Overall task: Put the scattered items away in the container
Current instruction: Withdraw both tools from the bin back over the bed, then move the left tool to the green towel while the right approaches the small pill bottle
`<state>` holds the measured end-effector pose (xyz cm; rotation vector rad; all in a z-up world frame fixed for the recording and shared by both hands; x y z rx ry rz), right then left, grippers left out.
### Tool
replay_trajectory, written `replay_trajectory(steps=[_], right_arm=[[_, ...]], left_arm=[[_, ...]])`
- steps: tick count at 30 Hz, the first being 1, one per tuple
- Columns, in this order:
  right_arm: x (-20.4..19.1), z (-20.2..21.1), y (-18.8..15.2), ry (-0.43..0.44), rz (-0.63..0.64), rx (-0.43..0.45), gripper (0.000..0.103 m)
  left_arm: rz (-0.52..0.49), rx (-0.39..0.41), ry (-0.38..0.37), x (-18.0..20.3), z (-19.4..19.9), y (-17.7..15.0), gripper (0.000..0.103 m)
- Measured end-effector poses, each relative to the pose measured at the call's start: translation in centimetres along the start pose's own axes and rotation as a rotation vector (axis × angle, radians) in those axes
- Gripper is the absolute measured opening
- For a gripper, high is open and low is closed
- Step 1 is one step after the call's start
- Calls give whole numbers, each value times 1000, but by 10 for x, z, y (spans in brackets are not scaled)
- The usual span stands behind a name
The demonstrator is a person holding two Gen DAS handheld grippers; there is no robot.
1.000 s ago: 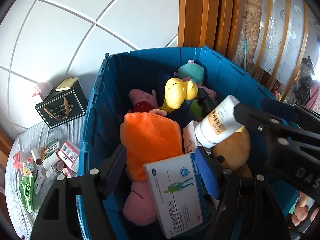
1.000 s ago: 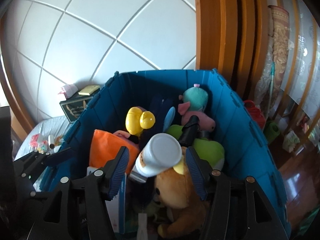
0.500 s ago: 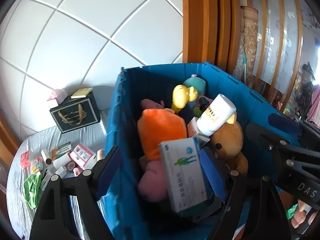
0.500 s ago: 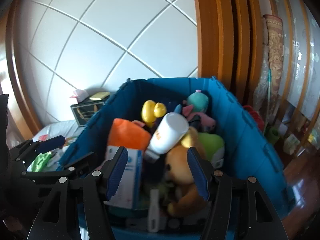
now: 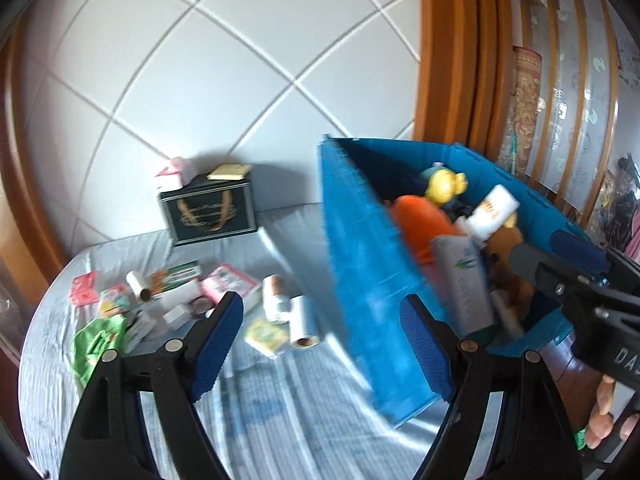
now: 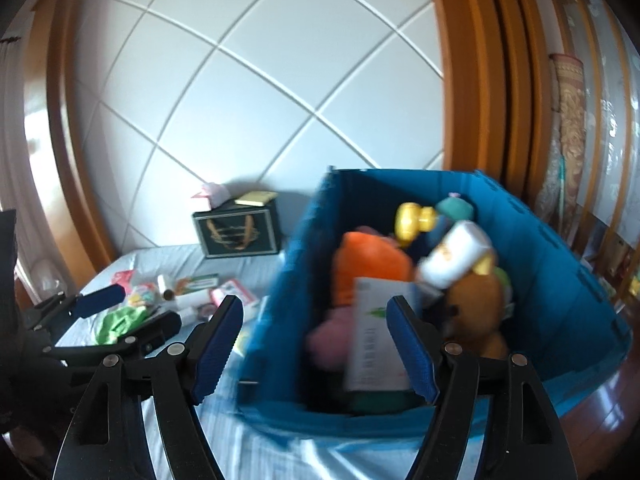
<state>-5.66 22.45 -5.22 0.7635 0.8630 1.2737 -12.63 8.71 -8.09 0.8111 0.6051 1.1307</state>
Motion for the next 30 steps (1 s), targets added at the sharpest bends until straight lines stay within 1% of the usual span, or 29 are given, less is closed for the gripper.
replay_trajectory(steps=[4,7,11,15,19,22,26,30], right_arm=[[-56,-7,-7,18,1,16,75],[-93,-18,-10,48,5,-2,75],[-129,-35,-11,80,19,-31,75],[-151,-55,-14,108,51,-65,75],[-163,-81,-18,133,74,-100,75],[-162,-109,-23,156,75,-139,75],[-153,-147,-34,182,59,-192,75],[-139,-191,-53,184,28,-268,75]], left_arm=[[16,-18,21,-57,6,-21,81],[35,-40,39,-96,8,-35,81],[63,-67,64,-137,7,-48,81],[113,-92,92,-169,0,-57,81],[165,-113,123,-196,-12,-64,81],[192,-132,171,-218,-24,-68,81],[251,-170,266,-255,-45,-79,81],[323,-249,360,-295,-64,-99,81]])
Point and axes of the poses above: each gripper's, at about its wrist camera, not at the fingertips, and z roughly against the way its jaws point, x to its right, y to its top, the point moved 3 cm from there along -z, roughly the way its jaws point, and after that the axes turned 5 degrees about y, right-handed, at the moved point
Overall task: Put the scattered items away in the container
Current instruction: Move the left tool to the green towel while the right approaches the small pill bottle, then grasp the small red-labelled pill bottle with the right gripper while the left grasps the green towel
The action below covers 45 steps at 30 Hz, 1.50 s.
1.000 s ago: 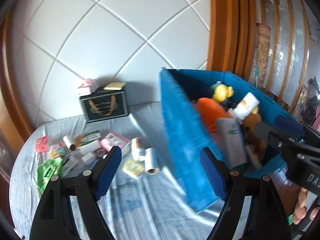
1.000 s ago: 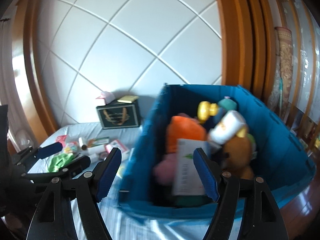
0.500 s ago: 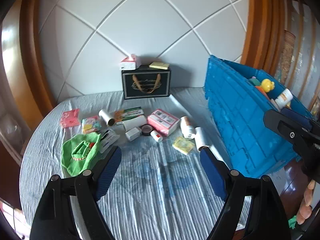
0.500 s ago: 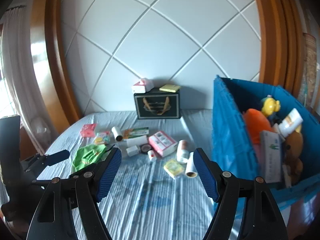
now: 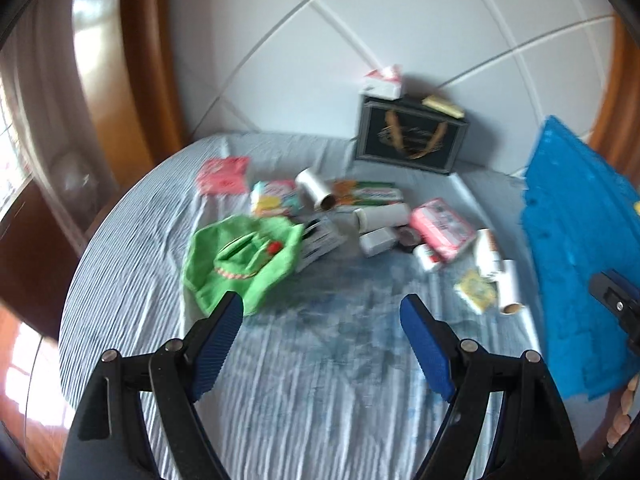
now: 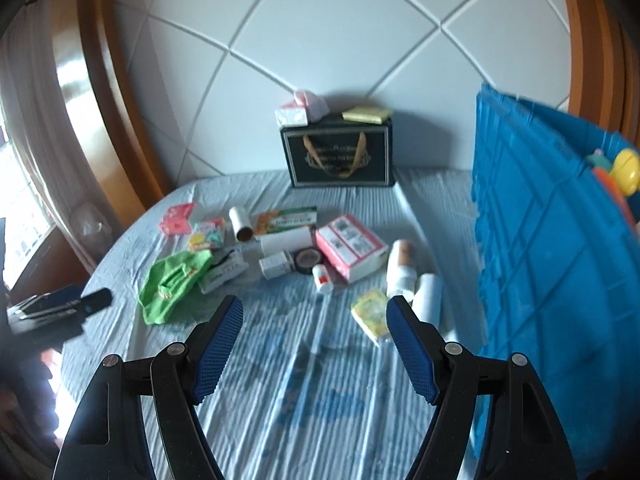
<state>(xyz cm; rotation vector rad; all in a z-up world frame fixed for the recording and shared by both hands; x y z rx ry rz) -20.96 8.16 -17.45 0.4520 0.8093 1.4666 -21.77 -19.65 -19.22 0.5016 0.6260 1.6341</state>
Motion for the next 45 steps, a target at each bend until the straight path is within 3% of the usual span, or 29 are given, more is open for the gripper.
replay_trajectory(steps=[3,9,22,29,30,31,33,36,41,43,45], right_arm=[[8,-29,-8,18,-24,-70,75],[6,-63,-14,30,-36,-139,75],[-22,-159,-18,-70,-156,-244,75],[-4,-226,-10,-127,-150,-306,70],[1,-236,-8,-134,-153,-318,65],[5,-245,-7,-135,-153,-330,62],[13,-261,-4,-147,-153,-350,55],[20,-278,0,-160,-137,-364,55],[28,-307,1,-174,-120,-407,55],[29,-316,-2,-186,-106,-424,55],[29,-323,-5,-179,-106,-435,55]], left_arm=[[47,-51,62,-26,-25,-3,81],[72,-108,102,-63,-63,-2,81],[-87,-270,-27,-67,-188,16,81],[-139,-338,-62,-57,-242,16,81],[-147,-347,-62,-55,-248,16,80],[-155,-351,-55,-54,-254,16,68],[-162,-365,-47,-52,-268,17,60],[-166,-392,-47,-51,-285,19,59],[-201,-394,-58,-44,-300,26,62],[-195,-395,-65,-45,-305,29,73],[-195,-396,-71,-47,-309,32,77]])
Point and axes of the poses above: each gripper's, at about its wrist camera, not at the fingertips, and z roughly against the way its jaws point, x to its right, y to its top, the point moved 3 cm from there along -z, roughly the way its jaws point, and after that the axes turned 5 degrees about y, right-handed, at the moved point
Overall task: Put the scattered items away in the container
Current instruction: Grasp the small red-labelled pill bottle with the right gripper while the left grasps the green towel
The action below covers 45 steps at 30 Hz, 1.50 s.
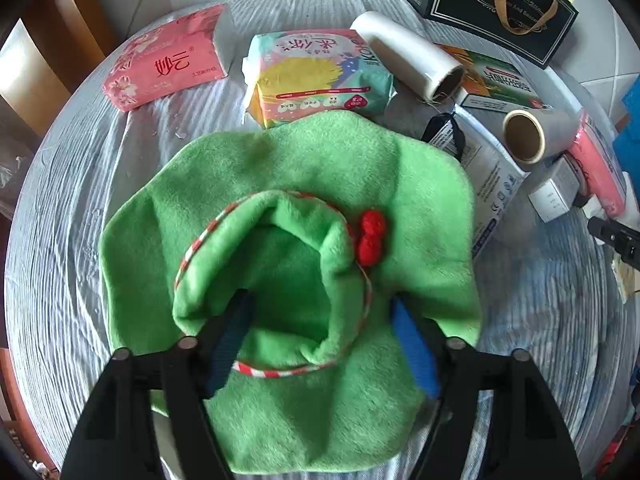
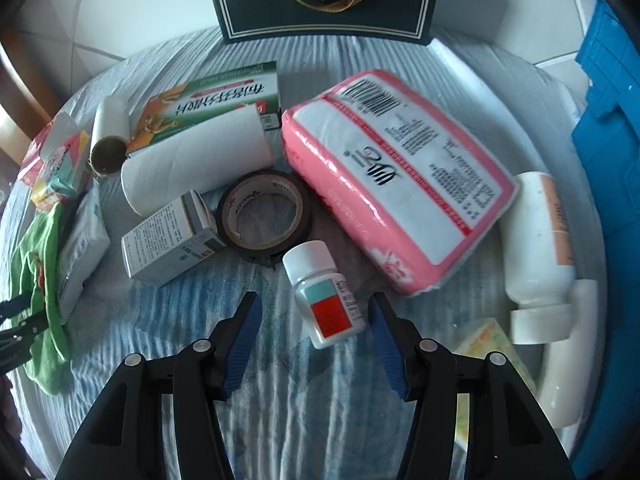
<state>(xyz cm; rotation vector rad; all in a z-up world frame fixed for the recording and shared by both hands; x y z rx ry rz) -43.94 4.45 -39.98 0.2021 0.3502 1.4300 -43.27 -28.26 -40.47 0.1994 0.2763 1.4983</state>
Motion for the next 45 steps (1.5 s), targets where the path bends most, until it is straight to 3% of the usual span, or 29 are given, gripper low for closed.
replay_trajectory(steps=[3,6,9,16,19,25,26,27,29,30,31,33,35,39,41,42,44,45], right_arm=[[-1,-4,-2,1,6,-1,55],[-1,-3,-5,13,4,2,55],[1,-3,-7,20,-1,5,56],[-1,-4,-7,23,19,10,57],[-1,-6,-4,13,21,22,57],[-4,-8,-5,-11,22,50,58],[-5,-7,-7,-22,26,56,53],[-6,-6,-10,-39,33,60,43],[-8,-3,-14,-30,34,63,28],[-9,-2,-17,-20,32,58,28],[-10,-1,-21,-11,33,55,28],[-15,5,-31,6,37,58,28],[-21,17,-41,25,43,75,28],[-33,46,-58,57,59,109,28],[-37,58,-64,73,62,123,28],[-41,64,-68,80,62,131,28],[-45,72,-74,89,61,141,28],[-48,76,-77,96,62,145,28]], left_arm=[[31,1,-38,-6,9,0,77],[32,54,-89,-3,36,-1,77],[-25,95,-103,13,50,2,93],[-49,14,3,25,2,-2,98],[-29,23,-12,20,-5,-2,103],[-41,27,-26,16,-7,-3,103],[-37,32,-28,17,-5,-4,100],[-40,42,-27,19,-1,-7,91],[-54,64,-27,26,10,-13,62],[-63,70,-26,28,14,-15,42],[-67,78,-1,29,18,-16,29],[-66,92,58,26,24,-18,13],[-46,99,65,19,31,-20,8],[-20,144,42,8,58,-26,8],[-6,154,14,5,71,-32,13],[-7,159,8,3,77,-36,21],[-15,185,7,1,88,-45,47],[-18,200,5,1,93,-48,71]])
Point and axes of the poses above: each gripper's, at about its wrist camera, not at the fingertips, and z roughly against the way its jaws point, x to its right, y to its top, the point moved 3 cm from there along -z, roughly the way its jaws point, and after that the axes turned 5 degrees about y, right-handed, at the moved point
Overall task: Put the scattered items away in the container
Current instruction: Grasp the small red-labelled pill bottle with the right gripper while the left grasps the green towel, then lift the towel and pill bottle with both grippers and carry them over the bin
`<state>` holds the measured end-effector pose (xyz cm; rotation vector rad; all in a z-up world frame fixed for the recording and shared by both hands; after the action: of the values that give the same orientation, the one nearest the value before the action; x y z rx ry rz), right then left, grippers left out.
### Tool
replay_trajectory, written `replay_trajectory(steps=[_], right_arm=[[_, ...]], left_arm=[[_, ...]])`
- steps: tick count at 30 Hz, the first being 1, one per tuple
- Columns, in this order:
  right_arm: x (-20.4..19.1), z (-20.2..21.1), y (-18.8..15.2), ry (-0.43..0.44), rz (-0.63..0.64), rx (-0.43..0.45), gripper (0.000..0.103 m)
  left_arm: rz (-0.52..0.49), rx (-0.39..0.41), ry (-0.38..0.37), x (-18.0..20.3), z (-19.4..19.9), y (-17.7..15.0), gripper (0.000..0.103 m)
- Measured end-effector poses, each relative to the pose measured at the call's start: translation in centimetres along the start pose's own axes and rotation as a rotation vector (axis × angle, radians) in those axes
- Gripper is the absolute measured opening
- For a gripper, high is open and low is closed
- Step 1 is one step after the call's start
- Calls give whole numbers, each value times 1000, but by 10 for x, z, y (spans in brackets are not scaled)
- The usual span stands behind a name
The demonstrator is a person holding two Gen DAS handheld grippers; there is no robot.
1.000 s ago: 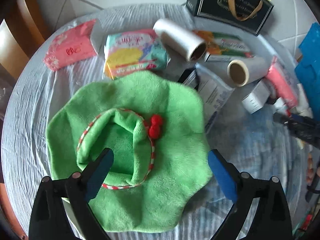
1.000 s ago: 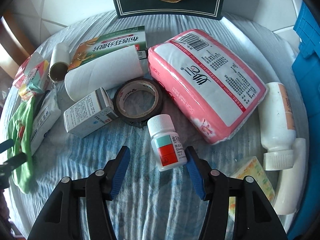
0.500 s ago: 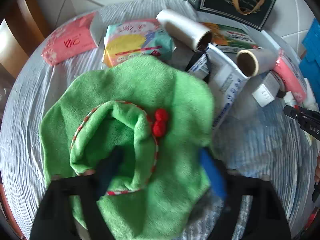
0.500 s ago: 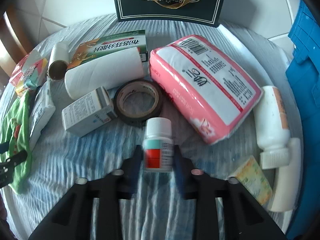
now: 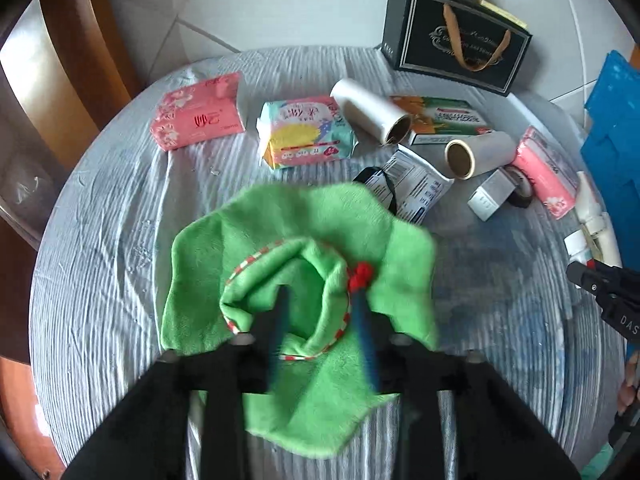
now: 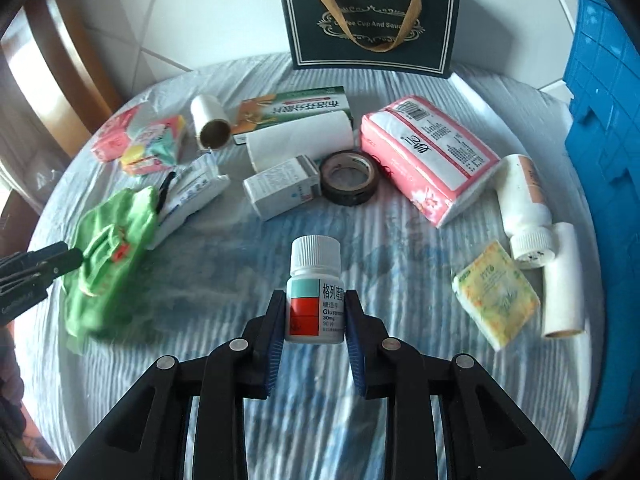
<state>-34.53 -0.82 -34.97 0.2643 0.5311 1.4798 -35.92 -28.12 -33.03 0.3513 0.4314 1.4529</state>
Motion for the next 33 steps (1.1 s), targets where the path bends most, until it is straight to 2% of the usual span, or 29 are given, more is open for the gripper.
replay_trajectory(steps=[1,3,9,18,21,24,26,27,29,30,31,33], right_arm=[[-2,2,-2,4,2,2,28],[-5,6,-7,8,0,1,28],[-6,9,-21,16,-3,-13,28],[-8,-6,-15,34,2,-32,28],[-10,-15,-11,45,10,-48,28],[-12,-26,-6,56,17,-59,28],[-13,-32,-4,63,22,-60,28],[-13,-35,-3,67,24,-64,28],[-16,-40,-3,75,29,-69,28],[-17,-41,-3,77,33,-69,28],[-20,-42,-3,79,38,-69,28],[-25,-39,-3,82,52,-61,28]], left_arm=[[1,17,1,3,4,2,85],[-3,41,6,9,8,3,88],[-31,-13,0,34,-11,-6,88],[-18,-77,9,57,-52,5,88],[-27,-116,57,59,-72,4,88],[8,-135,98,48,-90,2,103],[51,-159,42,39,-97,1,103],[50,-157,34,37,-98,1,101],[24,-125,25,39,-92,2,76],[13,-115,22,41,-88,3,48],[3,-112,35,42,-85,3,29],[14,-108,41,40,-81,3,25]])
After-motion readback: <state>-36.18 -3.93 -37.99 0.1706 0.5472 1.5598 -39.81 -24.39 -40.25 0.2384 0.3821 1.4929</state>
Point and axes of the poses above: each gripper's, at about its wrist camera, not at the fingertips, and z roughly against the way its jaws point, x to its right, y to its top, the point moved 3 cm from there along -z, roughly the way its jaws point, and after that the axes turned 5 degrees about y, right-handed, at the moved point
